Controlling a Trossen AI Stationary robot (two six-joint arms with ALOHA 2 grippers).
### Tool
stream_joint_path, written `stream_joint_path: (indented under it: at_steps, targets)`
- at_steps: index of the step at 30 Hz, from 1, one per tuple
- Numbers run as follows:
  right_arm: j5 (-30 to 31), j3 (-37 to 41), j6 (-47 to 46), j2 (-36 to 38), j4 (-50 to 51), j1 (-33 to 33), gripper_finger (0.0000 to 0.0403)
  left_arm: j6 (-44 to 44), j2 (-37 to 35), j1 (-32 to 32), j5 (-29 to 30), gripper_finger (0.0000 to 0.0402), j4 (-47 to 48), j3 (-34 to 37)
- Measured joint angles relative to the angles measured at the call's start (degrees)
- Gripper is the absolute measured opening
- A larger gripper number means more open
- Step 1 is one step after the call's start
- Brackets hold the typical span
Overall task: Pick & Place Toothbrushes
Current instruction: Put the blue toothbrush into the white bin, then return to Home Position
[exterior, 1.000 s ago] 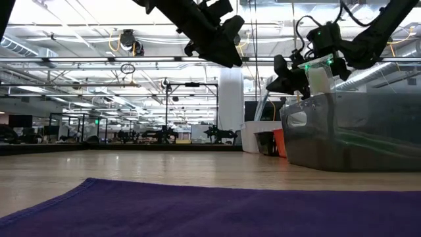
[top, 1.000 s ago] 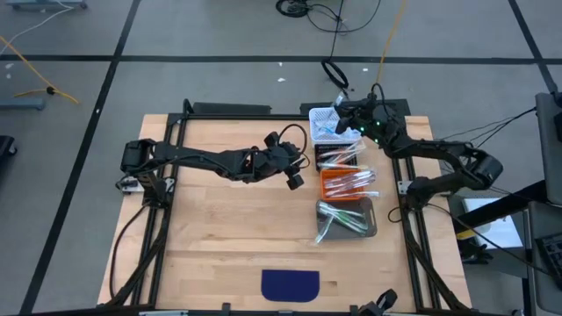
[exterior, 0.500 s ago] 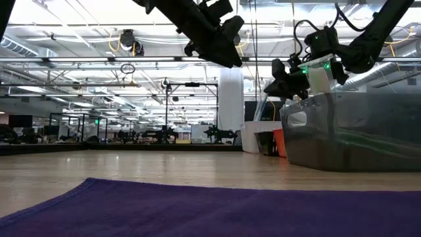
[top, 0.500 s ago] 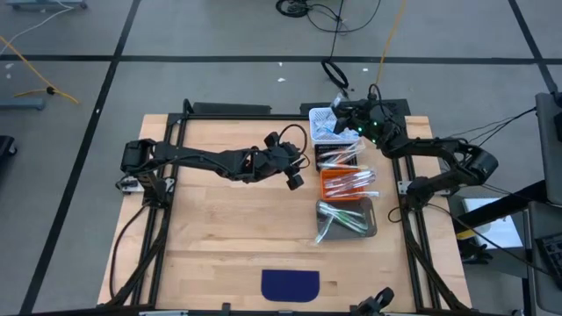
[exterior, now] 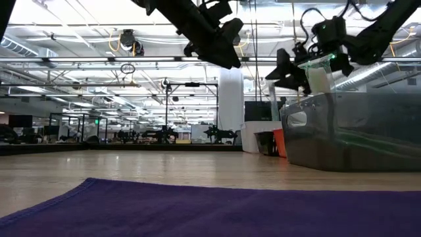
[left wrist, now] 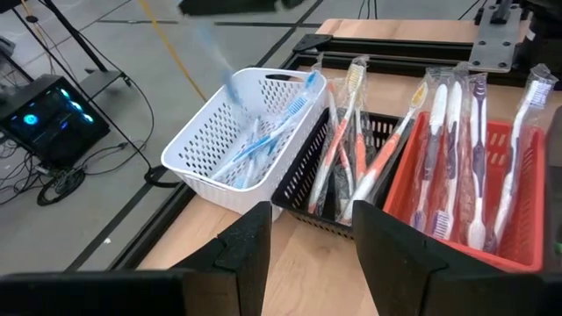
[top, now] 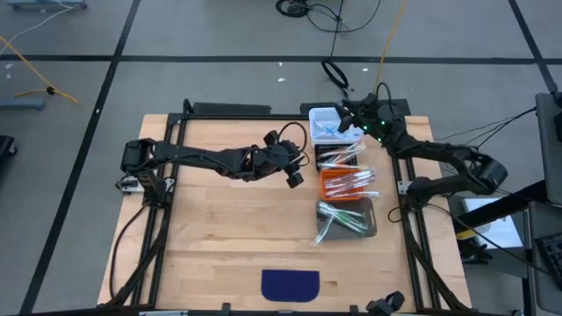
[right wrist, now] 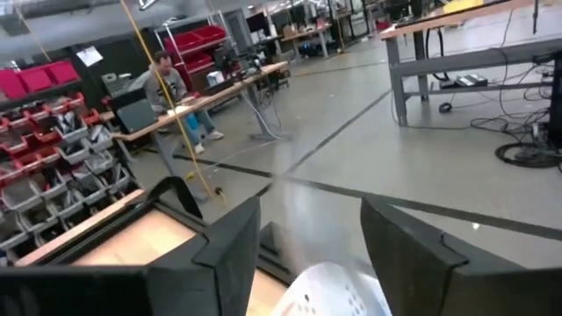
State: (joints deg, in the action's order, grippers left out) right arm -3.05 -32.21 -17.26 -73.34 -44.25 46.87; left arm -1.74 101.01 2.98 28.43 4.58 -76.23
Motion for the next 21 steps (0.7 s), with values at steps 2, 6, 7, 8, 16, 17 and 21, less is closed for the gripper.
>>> stream_joint_path:
  at_steps: [2,6,7,8,16,17,21]
  targets:
    - [-0.1,0.0,0.5,2.7,2.5,0.0,0.0193,0.0,0.0,0.3,0.0,0.0161,0.0,0.0]
    - [0.1,0.0,0.5,6.8,8.6,0.0,0.0186,-0.1,0.0,0.8,-0.1,0.0161,0.0,0.0]
    - [0.0,0.0,0.5,7.5,9.9,-0.1,0.0185,-0.3,0.0,0.9,-0.1,0.0161,0.0,0.0]
    - [-0.1,0.0,0.4,8.1,11.1,-0.1,0.0184,-0.2,0.0,1.0,-0.1,0.0161,0.0,0.0]
    - [-6.6,0.0,-2.9,10.9,16.5,-3.0,0.0187,0.8,0.0,2.4,0.0,0.0161,1.4,0.0]
    - [-9.4,0.0,-2.9,10.8,16.6,-3.8,0.0187,1.9,0.0,2.9,0.0,0.0161,1.5,0.0]
    - [-20.7,0.0,-2.0,12.5,20.9,-5.4,0.0177,0.8,-1.0,5.9,-0.2,0.0161,4.7,1.3]
